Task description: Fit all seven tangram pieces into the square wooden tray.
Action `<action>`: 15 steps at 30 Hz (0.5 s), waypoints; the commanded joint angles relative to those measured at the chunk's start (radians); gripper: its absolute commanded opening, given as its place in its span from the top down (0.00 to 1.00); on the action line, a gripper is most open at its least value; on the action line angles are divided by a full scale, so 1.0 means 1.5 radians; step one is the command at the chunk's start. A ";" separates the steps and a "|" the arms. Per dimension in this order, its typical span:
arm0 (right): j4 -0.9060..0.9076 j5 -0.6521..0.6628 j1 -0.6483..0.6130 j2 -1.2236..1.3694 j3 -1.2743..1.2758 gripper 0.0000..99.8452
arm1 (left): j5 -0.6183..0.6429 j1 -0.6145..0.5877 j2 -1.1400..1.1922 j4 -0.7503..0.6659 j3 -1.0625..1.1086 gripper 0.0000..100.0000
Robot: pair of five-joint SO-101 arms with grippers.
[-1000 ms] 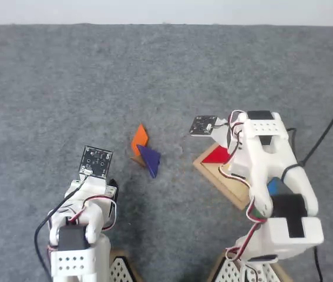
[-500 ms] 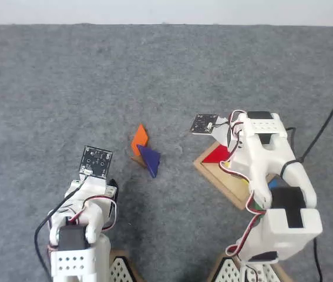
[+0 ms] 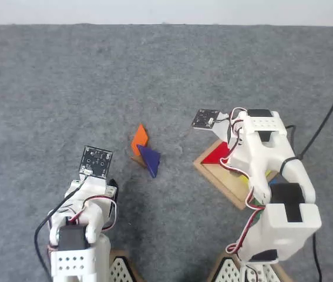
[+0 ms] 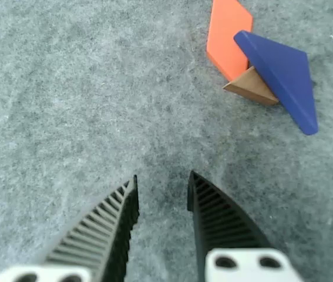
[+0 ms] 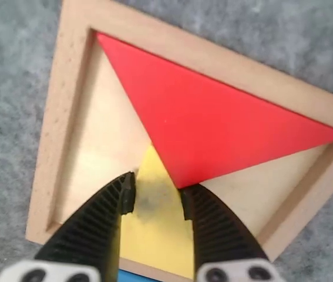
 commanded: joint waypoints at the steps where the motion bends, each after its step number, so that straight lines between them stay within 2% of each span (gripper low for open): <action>1: -0.016 -0.012 -0.006 0.015 0.027 0.99 | -0.008 -0.003 -0.010 0.002 -0.005 0.87; 7: -0.018 -0.065 -0.033 -0.079 0.059 0.99 | -0.008 -0.003 -0.010 0.002 -0.005 0.87; 15: 0.026 -0.068 -0.003 -0.203 0.075 0.99 | -0.008 -0.003 -0.010 0.002 -0.005 0.87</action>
